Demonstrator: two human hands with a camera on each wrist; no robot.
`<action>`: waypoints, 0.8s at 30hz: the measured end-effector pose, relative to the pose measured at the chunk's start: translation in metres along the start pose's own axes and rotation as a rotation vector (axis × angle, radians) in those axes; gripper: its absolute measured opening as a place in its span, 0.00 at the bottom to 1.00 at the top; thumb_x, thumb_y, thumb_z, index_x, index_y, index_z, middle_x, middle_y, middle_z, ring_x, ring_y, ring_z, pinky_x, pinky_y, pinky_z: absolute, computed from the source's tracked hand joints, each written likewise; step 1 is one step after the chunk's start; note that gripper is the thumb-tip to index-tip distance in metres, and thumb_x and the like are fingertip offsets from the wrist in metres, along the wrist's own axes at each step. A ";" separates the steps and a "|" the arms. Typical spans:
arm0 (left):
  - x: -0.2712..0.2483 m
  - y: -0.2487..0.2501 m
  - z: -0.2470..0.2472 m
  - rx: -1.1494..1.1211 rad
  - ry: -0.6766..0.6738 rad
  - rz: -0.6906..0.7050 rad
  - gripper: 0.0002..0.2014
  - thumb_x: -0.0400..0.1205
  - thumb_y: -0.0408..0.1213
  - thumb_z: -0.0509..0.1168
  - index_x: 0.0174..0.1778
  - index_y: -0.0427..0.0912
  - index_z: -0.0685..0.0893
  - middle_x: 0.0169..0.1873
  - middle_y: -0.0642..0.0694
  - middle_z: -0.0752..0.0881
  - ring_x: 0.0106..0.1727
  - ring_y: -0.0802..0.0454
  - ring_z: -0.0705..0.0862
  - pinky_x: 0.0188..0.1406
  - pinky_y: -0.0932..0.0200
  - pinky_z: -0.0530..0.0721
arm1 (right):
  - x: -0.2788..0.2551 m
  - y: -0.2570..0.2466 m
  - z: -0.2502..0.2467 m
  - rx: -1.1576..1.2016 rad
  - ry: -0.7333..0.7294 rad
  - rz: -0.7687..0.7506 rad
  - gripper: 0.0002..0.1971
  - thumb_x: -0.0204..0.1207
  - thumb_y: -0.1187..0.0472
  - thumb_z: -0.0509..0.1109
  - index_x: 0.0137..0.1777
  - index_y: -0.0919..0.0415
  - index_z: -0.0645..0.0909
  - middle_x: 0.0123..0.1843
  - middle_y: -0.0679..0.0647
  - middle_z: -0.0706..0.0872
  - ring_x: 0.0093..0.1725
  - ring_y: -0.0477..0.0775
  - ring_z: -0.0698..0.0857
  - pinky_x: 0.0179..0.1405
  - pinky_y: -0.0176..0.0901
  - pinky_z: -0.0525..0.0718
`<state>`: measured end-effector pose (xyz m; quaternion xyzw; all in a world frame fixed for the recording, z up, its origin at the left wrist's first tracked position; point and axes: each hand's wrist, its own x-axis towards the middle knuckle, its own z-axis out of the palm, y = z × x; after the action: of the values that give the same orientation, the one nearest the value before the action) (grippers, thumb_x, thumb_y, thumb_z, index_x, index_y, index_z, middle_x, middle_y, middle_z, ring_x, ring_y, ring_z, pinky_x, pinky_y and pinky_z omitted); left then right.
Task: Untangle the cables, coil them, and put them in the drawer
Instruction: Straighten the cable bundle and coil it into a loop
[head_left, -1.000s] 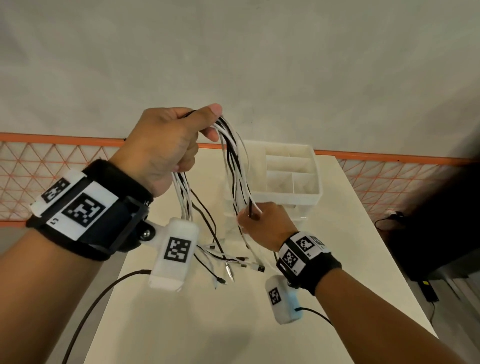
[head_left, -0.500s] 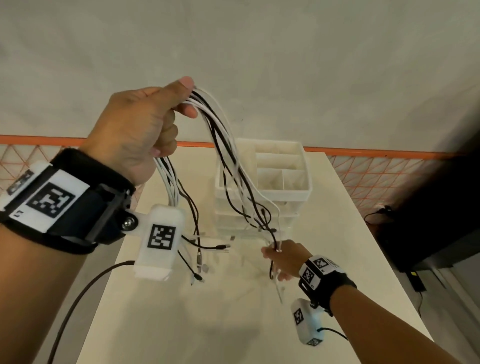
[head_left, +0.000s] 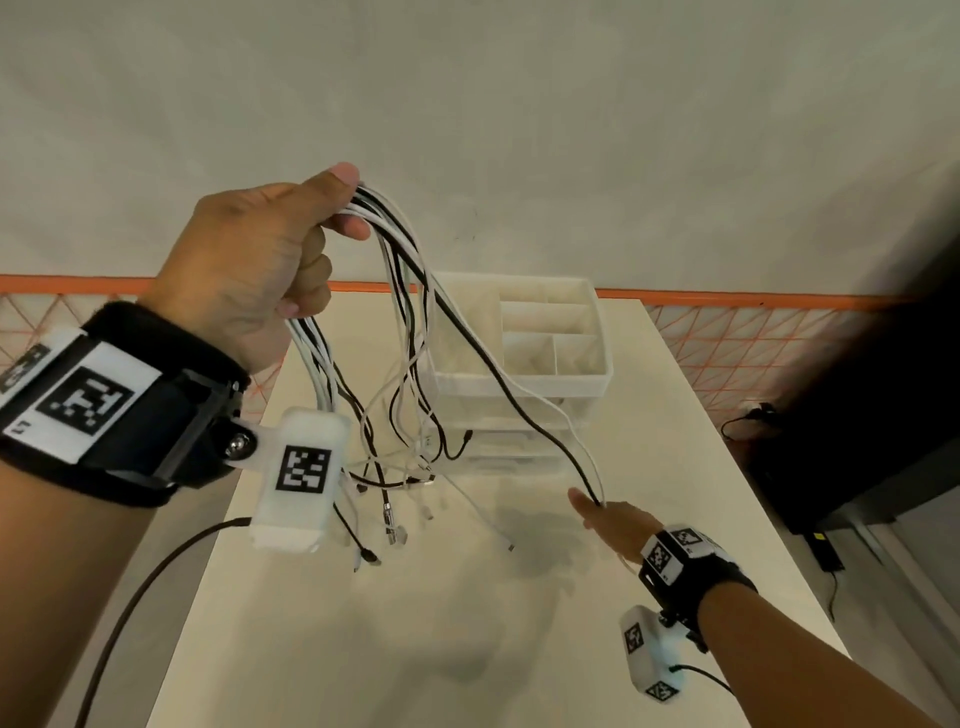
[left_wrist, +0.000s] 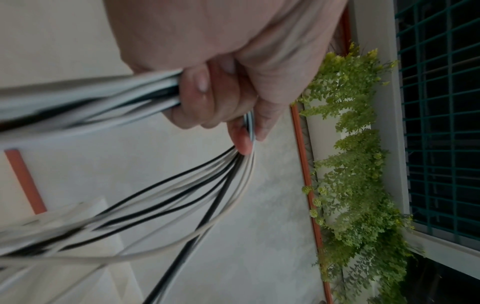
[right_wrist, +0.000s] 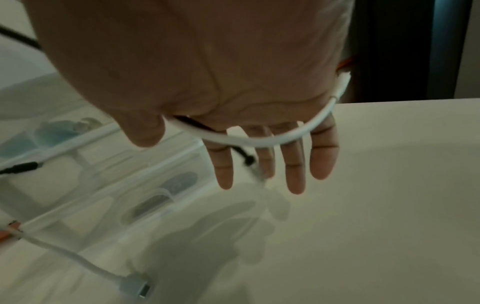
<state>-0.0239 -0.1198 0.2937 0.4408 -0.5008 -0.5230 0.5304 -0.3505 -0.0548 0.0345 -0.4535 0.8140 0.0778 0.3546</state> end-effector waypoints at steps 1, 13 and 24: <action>0.000 0.000 0.000 0.006 -0.003 -0.003 0.17 0.79 0.51 0.72 0.37 0.39 0.84 0.14 0.54 0.59 0.16 0.56 0.54 0.17 0.64 0.54 | 0.001 0.003 0.000 -0.023 0.015 -0.005 0.40 0.80 0.25 0.49 0.66 0.59 0.83 0.66 0.59 0.86 0.68 0.63 0.83 0.67 0.51 0.76; -0.013 -0.009 0.025 0.127 -0.171 -0.045 0.18 0.79 0.49 0.72 0.40 0.33 0.86 0.14 0.53 0.59 0.18 0.53 0.52 0.20 0.62 0.52 | -0.129 -0.129 -0.095 0.623 0.316 -1.018 0.20 0.71 0.56 0.83 0.62 0.47 0.83 0.56 0.45 0.89 0.41 0.54 0.86 0.43 0.42 0.88; -0.022 -0.010 0.020 0.235 -0.101 -0.004 0.20 0.81 0.46 0.70 0.46 0.27 0.86 0.09 0.55 0.66 0.17 0.56 0.54 0.24 0.55 0.50 | -0.112 -0.140 -0.089 0.346 0.545 -0.920 0.28 0.75 0.35 0.71 0.38 0.65 0.80 0.27 0.60 0.84 0.27 0.57 0.81 0.32 0.49 0.83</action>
<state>-0.0436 -0.0970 0.2847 0.4741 -0.5837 -0.4833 0.4483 -0.2463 -0.0988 0.1997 -0.7006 0.5954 -0.3395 0.1983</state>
